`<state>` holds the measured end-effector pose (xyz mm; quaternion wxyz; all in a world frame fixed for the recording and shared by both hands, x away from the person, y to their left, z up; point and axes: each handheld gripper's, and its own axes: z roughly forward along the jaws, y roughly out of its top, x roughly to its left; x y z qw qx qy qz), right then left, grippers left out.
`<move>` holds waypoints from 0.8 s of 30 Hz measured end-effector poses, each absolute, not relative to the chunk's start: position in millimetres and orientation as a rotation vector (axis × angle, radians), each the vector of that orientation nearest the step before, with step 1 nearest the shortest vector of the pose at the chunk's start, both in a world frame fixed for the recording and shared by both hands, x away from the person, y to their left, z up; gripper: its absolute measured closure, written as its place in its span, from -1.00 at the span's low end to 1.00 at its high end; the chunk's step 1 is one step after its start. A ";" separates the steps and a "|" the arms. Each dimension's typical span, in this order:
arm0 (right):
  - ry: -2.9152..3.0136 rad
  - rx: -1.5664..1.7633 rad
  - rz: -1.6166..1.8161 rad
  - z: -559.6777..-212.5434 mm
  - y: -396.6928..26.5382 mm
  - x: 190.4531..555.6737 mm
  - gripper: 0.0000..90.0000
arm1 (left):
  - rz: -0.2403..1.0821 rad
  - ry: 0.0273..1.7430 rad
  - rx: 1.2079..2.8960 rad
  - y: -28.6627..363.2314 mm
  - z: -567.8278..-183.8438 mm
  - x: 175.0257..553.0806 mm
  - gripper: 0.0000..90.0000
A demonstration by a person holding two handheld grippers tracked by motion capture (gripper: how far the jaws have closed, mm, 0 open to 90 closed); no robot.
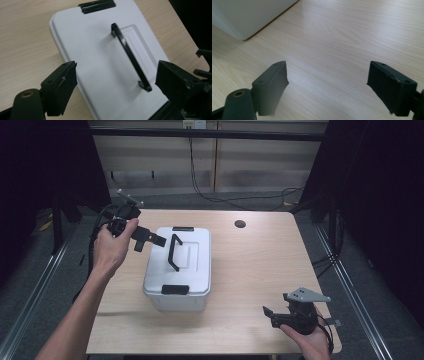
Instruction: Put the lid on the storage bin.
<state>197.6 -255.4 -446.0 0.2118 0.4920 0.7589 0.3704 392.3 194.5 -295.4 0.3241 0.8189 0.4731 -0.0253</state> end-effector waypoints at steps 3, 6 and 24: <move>2.111 1.362 1.022 -446.0 -255.3 197.6 -0.66 | -0.056 1.265 2.109 211.2 -298.8 388.6 -0.59; 2.109 1.366 1.023 -446.0 -255.3 197.7 -0.66 | -0.044 1.276 2.084 226.3 -301.5 382.7 -0.58; 2.098 1.368 1.019 -446.0 -255.7 197.5 -0.65 | 0.045 1.292 2.028 268.9 -329.3 350.2 -0.47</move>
